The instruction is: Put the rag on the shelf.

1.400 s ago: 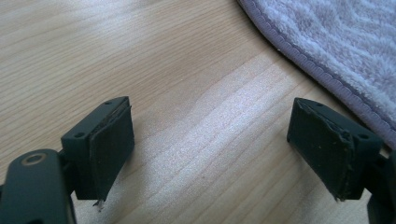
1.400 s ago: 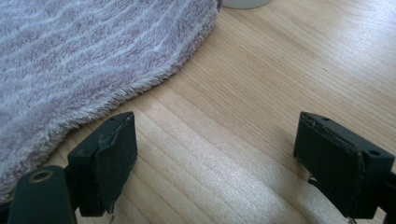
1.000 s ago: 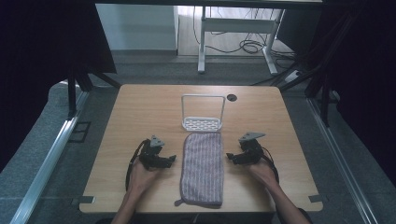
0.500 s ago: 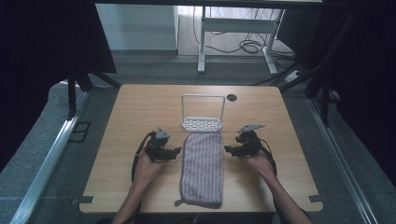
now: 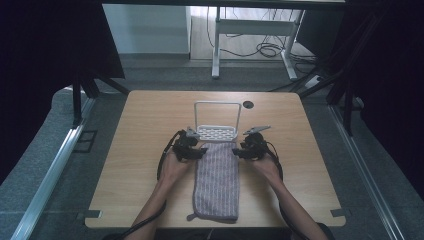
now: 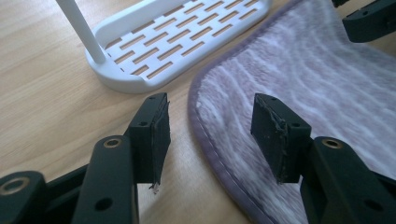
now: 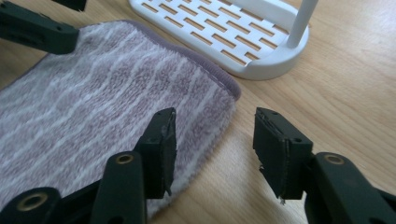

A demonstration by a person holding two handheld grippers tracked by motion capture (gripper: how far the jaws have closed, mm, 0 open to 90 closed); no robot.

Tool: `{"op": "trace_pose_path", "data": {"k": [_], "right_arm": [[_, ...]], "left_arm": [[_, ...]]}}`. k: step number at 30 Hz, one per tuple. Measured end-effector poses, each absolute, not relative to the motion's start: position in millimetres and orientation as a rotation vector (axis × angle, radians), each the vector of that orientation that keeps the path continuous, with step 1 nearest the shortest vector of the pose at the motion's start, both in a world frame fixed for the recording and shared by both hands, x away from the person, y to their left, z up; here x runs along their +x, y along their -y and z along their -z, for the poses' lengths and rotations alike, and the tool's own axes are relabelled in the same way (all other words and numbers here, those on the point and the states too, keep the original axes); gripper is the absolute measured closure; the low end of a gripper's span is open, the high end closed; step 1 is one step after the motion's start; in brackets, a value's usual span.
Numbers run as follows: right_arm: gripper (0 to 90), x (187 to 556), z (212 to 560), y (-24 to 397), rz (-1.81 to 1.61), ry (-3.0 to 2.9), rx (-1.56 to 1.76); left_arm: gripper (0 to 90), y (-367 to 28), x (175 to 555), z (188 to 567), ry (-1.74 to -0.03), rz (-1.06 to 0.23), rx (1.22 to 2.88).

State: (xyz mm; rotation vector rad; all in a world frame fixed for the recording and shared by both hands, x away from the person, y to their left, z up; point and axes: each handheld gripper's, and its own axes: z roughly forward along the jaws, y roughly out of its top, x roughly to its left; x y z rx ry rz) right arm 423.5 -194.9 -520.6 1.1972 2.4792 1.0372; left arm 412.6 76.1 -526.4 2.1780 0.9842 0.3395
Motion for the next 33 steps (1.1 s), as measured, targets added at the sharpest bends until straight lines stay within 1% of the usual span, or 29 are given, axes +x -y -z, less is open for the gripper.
{"op": "trace_pose_path", "data": {"k": [1, 4, 6, 7, 8, 9, 10, 12, 13, 14, 16, 17, 18, 20, 24, 25, 32, 33], "right_arm": [[52.0, 423.5, 520.6, 194.9, -1.037, -2.479, 1.197], [55.9, 426.4, 525.4, 191.0, -1.017, -2.49, 1.19], [61.6, 427.0, 529.1, 188.6, -1.009, -2.504, 1.171], [65.6, 426.4, 529.1, 187.8, -1.008, -2.508, 1.161], [65.6, 426.4, 529.1, 187.8, -1.008, -2.508, 1.161], [68.8, 425.6, 529.0, 186.6, -1.006, -2.52, 1.136], [76.7, 423.4, 528.9, 184.1, -0.998, -2.531, 1.113], [81.4, 422.2, 529.1, 182.8, -1.003, -2.542, 1.099], [82.6, 422.0, 528.5, 182.0, -0.998, -2.549, 1.1], [83.3, 422.5, 527.8, 181.5, -0.989, -2.559, 1.09], [84.4, 422.4, 526.5, 180.8, -0.973, -2.572, 1.065], [84.4, 422.4, 526.5, 180.8, -0.973, -2.572, 1.065], [84.7, 421.1, 525.1, 180.2, -0.963, -2.572, 1.051], [84.8, 419.4, 522.4, 179.9, -0.963, -2.572, 1.039], [84.9, 417.0, 516.0, 180.6, -0.994, -2.565, 1.024], [84.9, 415.2, 508.9, 181.6, -1.027, -2.553, 1.008], [84.7, 411.9, 487.7, 184.0, -1.082, -2.547, 0.975], [84.7, 411.3, 480.0, 186.1, -1.104, -2.537, 0.958]], "left_arm": [[46.5, -75.5, 414.4, 529.1, -0.993, -0.335, 2.181], [43.5, -73.7, 416.3, 538.4, -0.997, -0.323, 2.184], [43.4, -74.4, 414.8, 540.2, -0.996, -0.331, 2.165], [44.9, -74.1, 413.9, 540.6, -0.997, -0.335, 2.161], [44.9, -73.8, 412.6, 541.0, -0.995, -0.335, 2.155], [47.3, -73.7, 411.4, 541.1, -0.994, -0.333, 2.153], [53.4, -73.7, 410.7, 541.1, -0.992, -0.33, 2.151], [63.4, -72.3, 409.1, 540.6, -0.977, -0.308, 2.151], [70.0, -71.6, 408.9, 539.9, -0.974, -0.263, 2.147], [75.1, -71.5, 408.9, 539.9, -0.979, -0.247, 2.142], [79.0, -71.6, 409.1, 539.9, -0.985, -0.233, 2.137], [79.0, -72.2, 409.6, 539.8, -0.992, -0.219, 2.132], [81.1, -73.3, 411.1, 539.4, -0.995, -0.194, 2.13], [81.7, -73.9, 412.2, 538.2, -0.998, -0.182, 2.136], [82.1, -74.9, 408.8, 530.6, -0.974, -0.214, 2.129], [82.2, -75.8, 407.3, 526.1, -0.967, -0.217, 2.118], [82.1, -81.4, 398.5, 495.3, -0.899, -0.262, 2.067], [82.1, -82.4, 397.6, 490.9, -0.894, -0.267, 2.06]]}}
